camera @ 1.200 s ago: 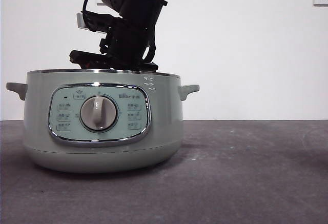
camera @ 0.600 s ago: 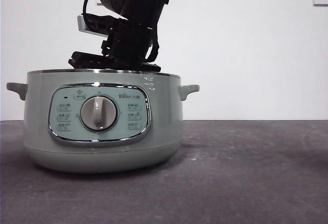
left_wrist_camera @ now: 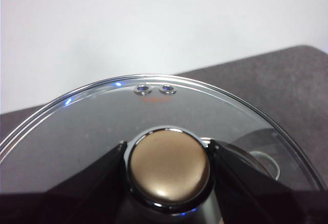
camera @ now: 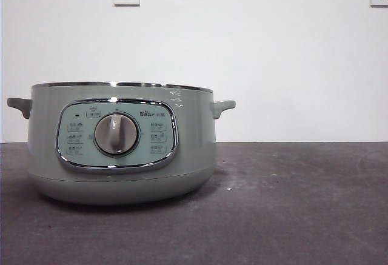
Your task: Pick up the potato,open the lid,put the potato in the pot,close the lid
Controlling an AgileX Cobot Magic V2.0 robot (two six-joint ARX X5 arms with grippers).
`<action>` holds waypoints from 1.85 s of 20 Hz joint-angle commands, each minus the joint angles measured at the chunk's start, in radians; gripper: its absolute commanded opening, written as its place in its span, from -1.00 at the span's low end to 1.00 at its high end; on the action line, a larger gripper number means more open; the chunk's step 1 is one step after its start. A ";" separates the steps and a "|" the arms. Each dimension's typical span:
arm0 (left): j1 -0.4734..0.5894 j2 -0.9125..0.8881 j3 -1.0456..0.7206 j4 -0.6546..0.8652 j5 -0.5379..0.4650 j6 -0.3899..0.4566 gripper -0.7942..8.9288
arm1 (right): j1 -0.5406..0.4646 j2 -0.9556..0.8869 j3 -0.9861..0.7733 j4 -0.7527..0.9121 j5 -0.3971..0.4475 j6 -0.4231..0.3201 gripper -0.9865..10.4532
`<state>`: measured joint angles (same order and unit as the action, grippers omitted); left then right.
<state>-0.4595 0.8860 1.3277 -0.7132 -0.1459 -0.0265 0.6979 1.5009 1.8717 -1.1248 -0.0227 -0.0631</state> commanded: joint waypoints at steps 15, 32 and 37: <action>-0.150 0.443 0.006 0.299 -0.021 -0.001 -0.85 | -0.187 -0.241 0.000 -0.212 0.004 0.062 -0.01; -0.143 0.444 -0.362 0.702 -0.040 -0.166 -0.85 | -0.254 -0.246 0.000 -0.219 0.003 0.050 -0.01; -0.134 0.444 -0.393 0.708 -0.068 -0.180 -0.85 | -0.254 -0.246 0.000 -0.220 0.003 0.050 -0.01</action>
<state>-0.5983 1.3411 0.9367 -0.0475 -0.2035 -0.2020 0.4438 1.2560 1.8717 -1.3460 -0.0223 -0.0116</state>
